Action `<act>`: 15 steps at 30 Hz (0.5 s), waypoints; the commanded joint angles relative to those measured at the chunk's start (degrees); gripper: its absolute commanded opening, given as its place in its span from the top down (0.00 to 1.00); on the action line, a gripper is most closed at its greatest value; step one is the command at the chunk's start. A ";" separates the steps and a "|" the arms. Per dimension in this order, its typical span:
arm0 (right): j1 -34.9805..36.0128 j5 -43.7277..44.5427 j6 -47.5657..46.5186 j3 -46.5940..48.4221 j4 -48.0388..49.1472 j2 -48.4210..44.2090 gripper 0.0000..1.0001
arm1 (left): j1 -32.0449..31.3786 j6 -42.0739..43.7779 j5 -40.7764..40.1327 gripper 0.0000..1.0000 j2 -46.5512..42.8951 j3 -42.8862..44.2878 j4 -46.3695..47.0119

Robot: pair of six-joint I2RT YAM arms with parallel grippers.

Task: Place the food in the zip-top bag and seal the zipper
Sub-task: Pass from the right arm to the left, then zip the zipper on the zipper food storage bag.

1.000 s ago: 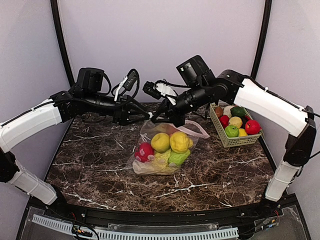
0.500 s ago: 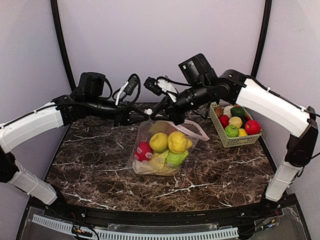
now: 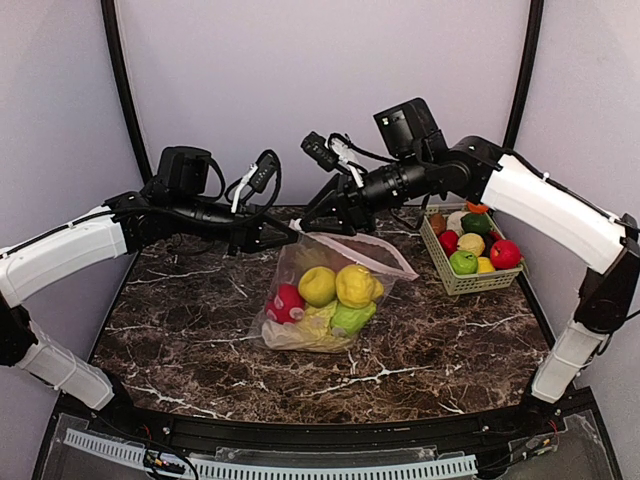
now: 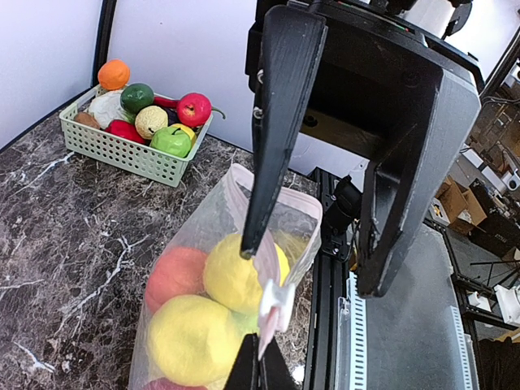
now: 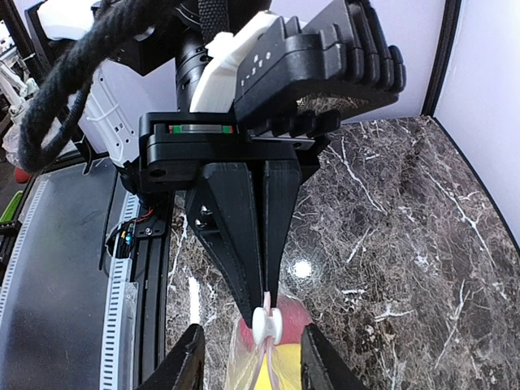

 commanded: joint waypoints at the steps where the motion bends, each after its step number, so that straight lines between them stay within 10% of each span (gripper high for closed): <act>1: -0.27 -2.29 0.93 0.41 2.46 -0.03 0.63 | -0.02 0.18 0.09 0.99 -1.95 -0.58 1.60; 15: -0.29 -2.91 0.90 1.54 2.20 2.59 0.72 | 0.01 0.25 -0.20 0.99 -2.03 -0.47 1.33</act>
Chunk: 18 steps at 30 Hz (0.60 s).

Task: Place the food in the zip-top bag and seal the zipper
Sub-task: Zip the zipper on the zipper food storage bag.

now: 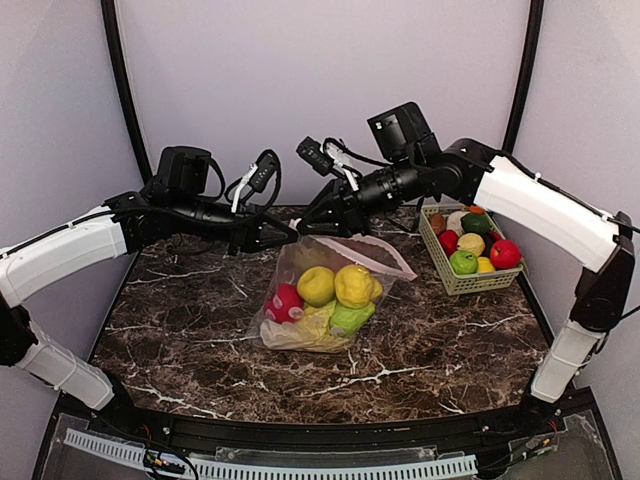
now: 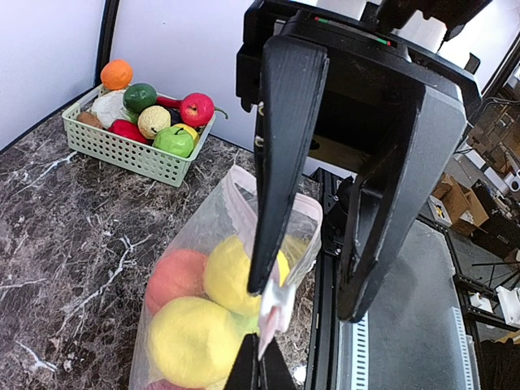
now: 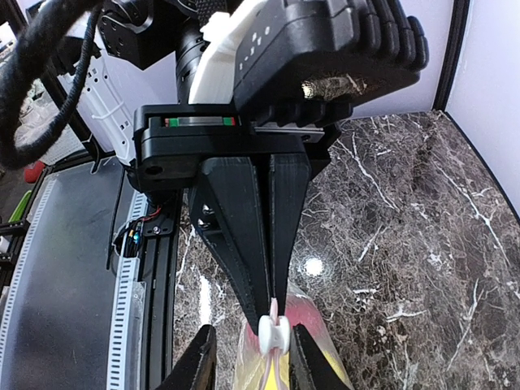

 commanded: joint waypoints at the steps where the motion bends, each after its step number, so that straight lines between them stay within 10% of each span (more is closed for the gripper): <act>1: -0.20 -0.97 0.21 1.57 1.65 1.36 0.73 | 0.05 0.28 0.22 0.99 -2.06 -0.49 1.29; 18: -0.29 -0.71 -0.63 1.41 1.34 1.44 1.00 | 0.00 -0.15 -1.91 0.99 -2.63 -0.97 2.00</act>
